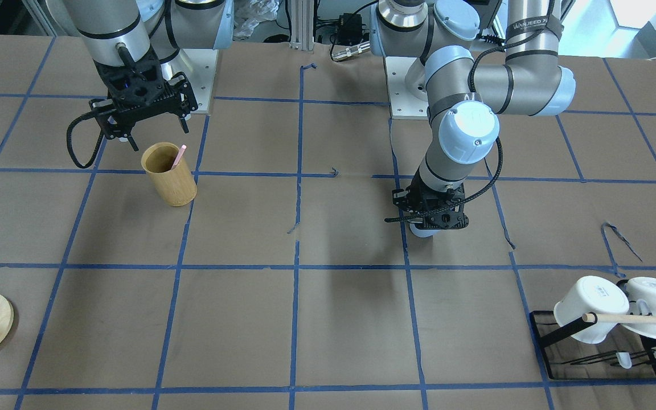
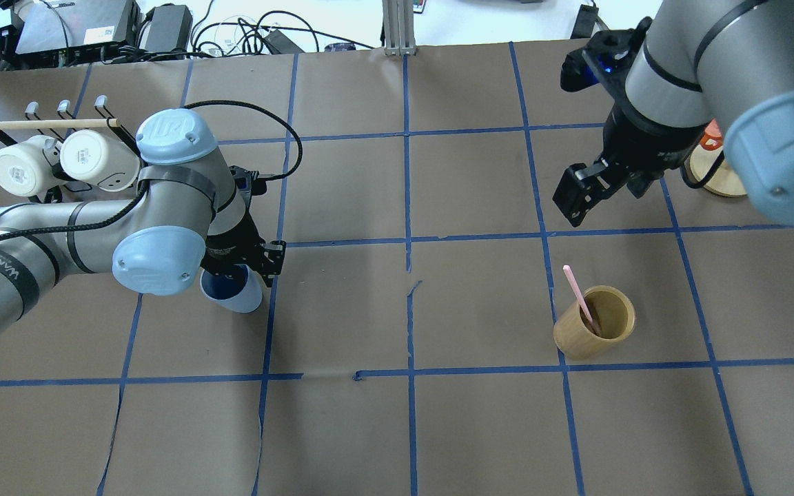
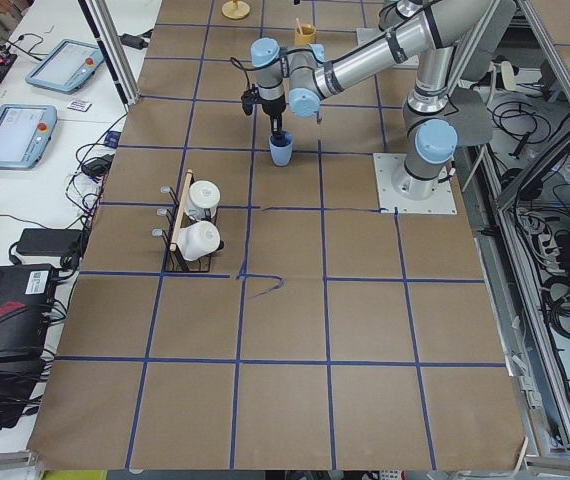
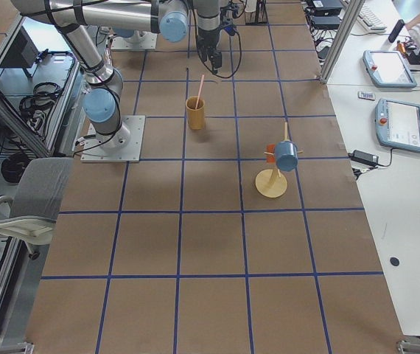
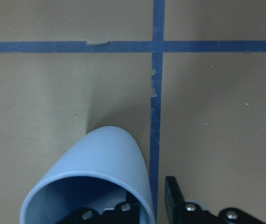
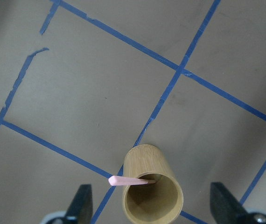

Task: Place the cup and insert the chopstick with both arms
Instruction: 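Grasp the blue cup with left gripper while right gripper lowers to wooden cup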

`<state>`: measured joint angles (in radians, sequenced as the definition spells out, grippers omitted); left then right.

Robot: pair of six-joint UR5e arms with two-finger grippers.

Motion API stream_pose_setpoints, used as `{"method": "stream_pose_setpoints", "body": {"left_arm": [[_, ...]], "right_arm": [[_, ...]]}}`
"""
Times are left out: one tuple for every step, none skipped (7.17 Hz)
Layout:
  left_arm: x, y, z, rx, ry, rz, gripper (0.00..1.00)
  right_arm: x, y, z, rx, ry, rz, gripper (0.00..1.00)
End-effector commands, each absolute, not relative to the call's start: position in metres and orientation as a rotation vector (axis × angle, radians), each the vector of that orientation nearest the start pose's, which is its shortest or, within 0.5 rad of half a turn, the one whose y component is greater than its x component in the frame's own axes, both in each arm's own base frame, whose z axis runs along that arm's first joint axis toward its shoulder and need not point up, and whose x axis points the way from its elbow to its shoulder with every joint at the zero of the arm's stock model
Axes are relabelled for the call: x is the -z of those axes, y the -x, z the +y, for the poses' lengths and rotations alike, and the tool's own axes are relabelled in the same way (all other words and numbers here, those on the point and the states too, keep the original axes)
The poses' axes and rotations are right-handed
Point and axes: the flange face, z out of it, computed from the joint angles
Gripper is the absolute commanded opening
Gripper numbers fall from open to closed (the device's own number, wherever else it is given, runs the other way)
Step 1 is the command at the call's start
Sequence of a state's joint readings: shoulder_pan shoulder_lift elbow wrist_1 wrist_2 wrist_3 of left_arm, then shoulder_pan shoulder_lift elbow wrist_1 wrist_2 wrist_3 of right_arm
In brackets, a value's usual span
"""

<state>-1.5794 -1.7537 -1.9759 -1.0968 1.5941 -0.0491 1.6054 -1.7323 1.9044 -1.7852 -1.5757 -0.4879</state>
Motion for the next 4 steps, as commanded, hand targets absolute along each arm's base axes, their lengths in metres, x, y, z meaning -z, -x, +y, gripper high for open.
{"method": "stream_pose_setpoints", "body": {"left_arm": [[-0.289, 0.152, -0.523, -0.074, 0.193, 3.113, 0.0], [-0.311, 0.173, -0.536, -0.082, 0.204, 3.122, 0.0], [-0.324, 0.202, -0.549, -0.053, 0.281, 3.153, 0.0], [-0.332, 0.235, -0.562, -0.01, 0.264, 3.178, 0.0]], "right_arm": [[-0.387, -0.163, -0.399, 0.015, 1.025, 2.984, 0.9], [-0.376, -0.169, -0.394, 0.02, 1.082, 2.97, 0.9], [-0.367, -0.168, -0.391, 0.004, 1.133, 2.952, 0.9], [-0.368, -0.166, -0.395, 0.038, 1.218, 2.947, 0.81]]}}
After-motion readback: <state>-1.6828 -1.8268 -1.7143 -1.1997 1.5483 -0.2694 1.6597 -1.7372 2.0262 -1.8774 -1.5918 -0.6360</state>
